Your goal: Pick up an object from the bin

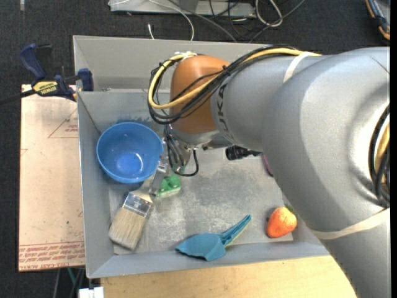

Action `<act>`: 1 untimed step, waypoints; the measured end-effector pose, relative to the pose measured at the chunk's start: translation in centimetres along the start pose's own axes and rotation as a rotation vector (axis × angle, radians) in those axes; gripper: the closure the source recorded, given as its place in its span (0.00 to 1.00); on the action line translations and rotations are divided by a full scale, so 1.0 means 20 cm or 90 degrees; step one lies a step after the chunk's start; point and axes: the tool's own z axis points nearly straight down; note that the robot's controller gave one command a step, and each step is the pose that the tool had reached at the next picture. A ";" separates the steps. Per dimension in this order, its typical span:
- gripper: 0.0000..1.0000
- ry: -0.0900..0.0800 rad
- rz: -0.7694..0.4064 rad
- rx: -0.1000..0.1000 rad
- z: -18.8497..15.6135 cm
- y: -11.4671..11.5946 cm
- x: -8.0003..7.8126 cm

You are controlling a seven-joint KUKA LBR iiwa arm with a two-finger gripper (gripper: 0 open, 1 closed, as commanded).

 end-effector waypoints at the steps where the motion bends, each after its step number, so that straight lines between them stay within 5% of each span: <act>1: 0.00 0.013 -0.019 0.009 0.09 -0.12 0.10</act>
Offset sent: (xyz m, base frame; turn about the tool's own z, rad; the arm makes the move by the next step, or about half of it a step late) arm 0.0142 -0.0547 -0.0218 0.0253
